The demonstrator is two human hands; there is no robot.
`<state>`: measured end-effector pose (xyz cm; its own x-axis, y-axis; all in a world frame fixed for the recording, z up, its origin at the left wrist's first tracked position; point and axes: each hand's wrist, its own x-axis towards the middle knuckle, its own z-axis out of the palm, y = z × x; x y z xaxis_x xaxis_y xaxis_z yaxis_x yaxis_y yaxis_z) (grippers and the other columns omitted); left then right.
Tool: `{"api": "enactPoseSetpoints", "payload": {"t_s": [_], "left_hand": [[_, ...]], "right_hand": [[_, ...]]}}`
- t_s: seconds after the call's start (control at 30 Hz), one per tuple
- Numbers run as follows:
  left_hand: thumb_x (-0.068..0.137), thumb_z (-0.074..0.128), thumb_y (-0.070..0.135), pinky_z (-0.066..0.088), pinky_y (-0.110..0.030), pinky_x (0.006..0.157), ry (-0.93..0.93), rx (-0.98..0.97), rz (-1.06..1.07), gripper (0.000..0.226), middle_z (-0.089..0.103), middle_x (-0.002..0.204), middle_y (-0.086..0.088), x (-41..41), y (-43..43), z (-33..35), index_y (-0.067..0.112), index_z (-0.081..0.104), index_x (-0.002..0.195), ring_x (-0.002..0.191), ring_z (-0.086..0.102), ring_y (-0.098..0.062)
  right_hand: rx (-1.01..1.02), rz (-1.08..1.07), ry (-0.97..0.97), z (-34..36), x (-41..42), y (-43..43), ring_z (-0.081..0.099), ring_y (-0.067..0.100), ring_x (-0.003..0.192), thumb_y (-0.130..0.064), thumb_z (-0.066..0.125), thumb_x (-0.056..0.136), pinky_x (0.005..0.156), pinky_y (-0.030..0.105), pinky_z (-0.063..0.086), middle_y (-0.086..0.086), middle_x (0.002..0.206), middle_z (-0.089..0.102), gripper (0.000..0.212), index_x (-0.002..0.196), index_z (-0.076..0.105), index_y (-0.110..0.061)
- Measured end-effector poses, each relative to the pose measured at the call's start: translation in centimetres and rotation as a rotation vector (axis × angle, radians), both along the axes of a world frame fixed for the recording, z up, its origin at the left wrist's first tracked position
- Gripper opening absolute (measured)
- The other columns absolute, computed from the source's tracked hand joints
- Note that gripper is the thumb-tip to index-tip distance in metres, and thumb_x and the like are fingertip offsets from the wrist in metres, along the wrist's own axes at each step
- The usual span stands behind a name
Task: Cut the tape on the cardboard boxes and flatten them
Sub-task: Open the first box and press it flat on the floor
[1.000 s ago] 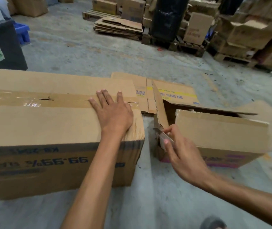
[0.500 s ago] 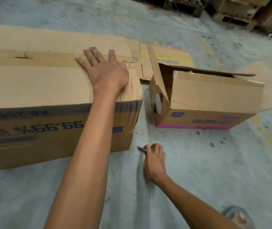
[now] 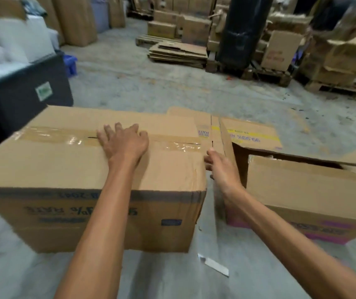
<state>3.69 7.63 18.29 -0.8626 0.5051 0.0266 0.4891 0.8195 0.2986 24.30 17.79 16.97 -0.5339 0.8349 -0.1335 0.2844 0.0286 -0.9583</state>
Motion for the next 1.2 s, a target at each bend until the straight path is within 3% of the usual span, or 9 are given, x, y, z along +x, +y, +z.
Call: {"api": "enactPoseSetpoints", "payload": {"t_s": [0.07,0.2,0.33,0.53,0.7,0.8,0.9,1.0,1.2], "left_hand": [[0.096,0.025,0.048,-0.01,-0.055,0.117,0.022,-0.06,0.133,0.059,0.017,0.16,-0.022,-2.9,-2.5,0.6,0.025,0.038,0.149,0.149,0.007,-0.037],[0.093,0.028,0.052,-0.012,-0.057,0.115,0.039,-0.129,0.5,0.07,0.013,0.16,-0.024,-8.0,-9.4,0.7,0.012,0.034,0.15,0.149,0.003,-0.038],[0.093,0.032,0.052,0.007,-0.062,0.114,0.01,-0.097,0.539,0.07,0.02,0.16,-0.017,-8.3,-12.0,-0.1,0.011,0.031,0.15,0.146,0.016,-0.038],[0.093,0.036,0.055,0.03,-0.044,0.104,-0.018,0.105,0.838,0.072,0.05,0.135,-0.027,-9.5,-15.1,0.6,-0.002,0.044,0.138,0.125,0.044,-0.039],[0.095,0.025,0.062,0.036,-0.04,0.08,-0.032,0.305,0.809,0.073,0.059,0.125,-0.022,-7.3,-14.7,0.8,0.004,0.05,0.132,0.113,0.055,-0.039],[0.093,0.021,0.066,0.036,-0.042,0.091,-0.069,0.497,0.814,0.078,0.057,0.132,-0.021,-6.4,-15.5,2.0,0.008,0.053,0.134,0.12,0.053,-0.037],[0.086,0.025,0.075,0.033,-0.045,0.107,-0.225,0.923,0.71,0.085,0.053,0.14,-0.018,-6.5,-16.7,2.3,0.014,0.054,0.136,0.128,0.049,-0.034],[0.087,0.025,0.076,0.051,-0.043,0.092,-0.524,1.395,0.521,0.08,0.071,0.113,-0.012,-6.4,-18.3,2.4,0.014,0.064,0.12,0.101,0.068,-0.027],[0.102,0.019,0.055,0.045,-0.031,0.073,-0.678,1.325,0.385,0.057,0.068,0.099,-0.002,-6.6,-21.0,3.1,0.019,0.064,0.102,0.094,0.062,-0.014]], "right_hand": [[0.141,0.112,-0.165,1.7,-2.4,0.2,0.059,0.006,0.091,-0.039,0.044,0.103,0.067,0.022,0.042,-0.01,0.1,0.063,0.024,0.11,0.061,-0.023],[0.29,0.13,-0.369,2.0,-6.0,1.3,0.061,0.025,0.101,-0.032,0.05,0.1,0.087,0.042,0.054,0.006,0.108,0.063,0.028,0.112,0.06,-0.008],[0.373,0.149,-0.427,2.2,-8.4,3.8,0.06,0.03,0.097,-0.031,0.052,0.098,0.071,0.033,0.044,0.013,0.104,0.065,0.029,0.102,0.064,-0.004],[0.323,0.184,-0.427,2.9,-11.8,5.9,0.058,0.029,0.085,-0.019,0.051,0.093,0.052,0.028,0.039,0.015,0.1,0.064,0.019,0.097,0.063,-0.004],[0.195,0.089,-0.357,3.8,-12.6,6.5,0.06,0.032,0.081,-0.009,0.048,0.086,0.065,0.032,0.046,0.02,0.098,0.066,0.023,0.096,0.065,0.003],[0.075,0.065,-0.225,4.6,-12.7,6.3,0.058,0.034,0.092,-0.023,0.051,0.093,0.078,0.035,0.046,0.016,0.101,0.064,0.03,0.107,0.061,0.001],[-0.104,0.041,-0.056,5.8,-11.9,6.7,0.061,0.028,0.098,-0.041,0.043,0.1,0.086,0.037,0.051,0.011,0.111,0.065,0.043,0.117,0.062,-0.006],[-0.311,0.112,0.13,6.8,-9.8,8.1,0.065,0.022,0.099,-0.043,0.035,0.104,0.09,0.037,0.053,0.006,0.115,0.07,0.041,0.108,0.065,-0.017],[-0.584,0.49,0.195,8.8,-6.8,10.0,0.058,0.028,0.126,-0.051,0.04,0.1,0.103,0.048,0.044,0.011,0.134,0.065,0.053,0.131,0.064,-0.016]]}}
